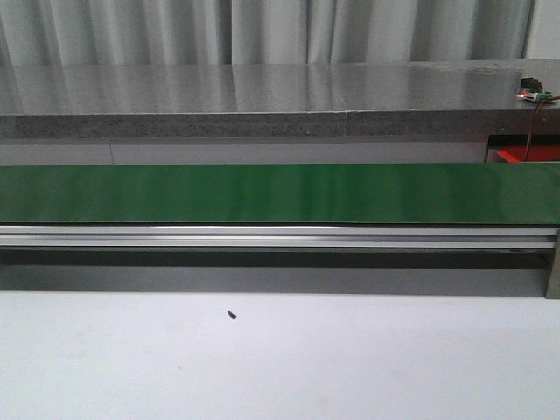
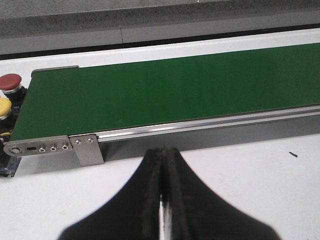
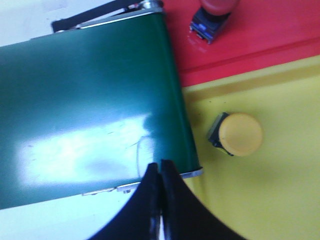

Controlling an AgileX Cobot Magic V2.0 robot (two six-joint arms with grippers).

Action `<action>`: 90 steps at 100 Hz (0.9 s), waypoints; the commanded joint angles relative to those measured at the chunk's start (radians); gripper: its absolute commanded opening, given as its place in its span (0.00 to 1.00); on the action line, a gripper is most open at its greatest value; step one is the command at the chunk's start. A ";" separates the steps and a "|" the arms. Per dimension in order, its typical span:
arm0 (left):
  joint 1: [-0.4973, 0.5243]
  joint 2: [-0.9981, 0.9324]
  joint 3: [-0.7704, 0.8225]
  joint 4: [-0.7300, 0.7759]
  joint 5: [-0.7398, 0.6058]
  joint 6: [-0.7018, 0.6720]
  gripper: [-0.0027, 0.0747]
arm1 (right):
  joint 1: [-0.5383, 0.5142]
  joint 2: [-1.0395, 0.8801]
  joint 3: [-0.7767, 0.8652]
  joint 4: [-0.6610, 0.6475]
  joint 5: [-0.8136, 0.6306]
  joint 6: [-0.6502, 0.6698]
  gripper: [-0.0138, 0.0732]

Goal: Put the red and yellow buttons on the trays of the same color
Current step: 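Raise the left gripper back above the button cluster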

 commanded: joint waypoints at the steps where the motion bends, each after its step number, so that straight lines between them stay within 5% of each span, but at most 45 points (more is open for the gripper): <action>1: -0.007 0.007 -0.025 -0.026 -0.070 -0.004 0.01 | 0.029 -0.062 -0.010 -0.015 -0.023 -0.015 0.02; 28: -0.007 0.007 -0.025 -0.026 -0.070 -0.004 0.01 | 0.078 -0.182 0.153 0.042 -0.106 -0.141 0.02; 90: -0.007 0.007 -0.025 -0.026 -0.070 -0.004 0.01 | 0.078 -0.599 0.454 0.050 -0.276 -0.141 0.02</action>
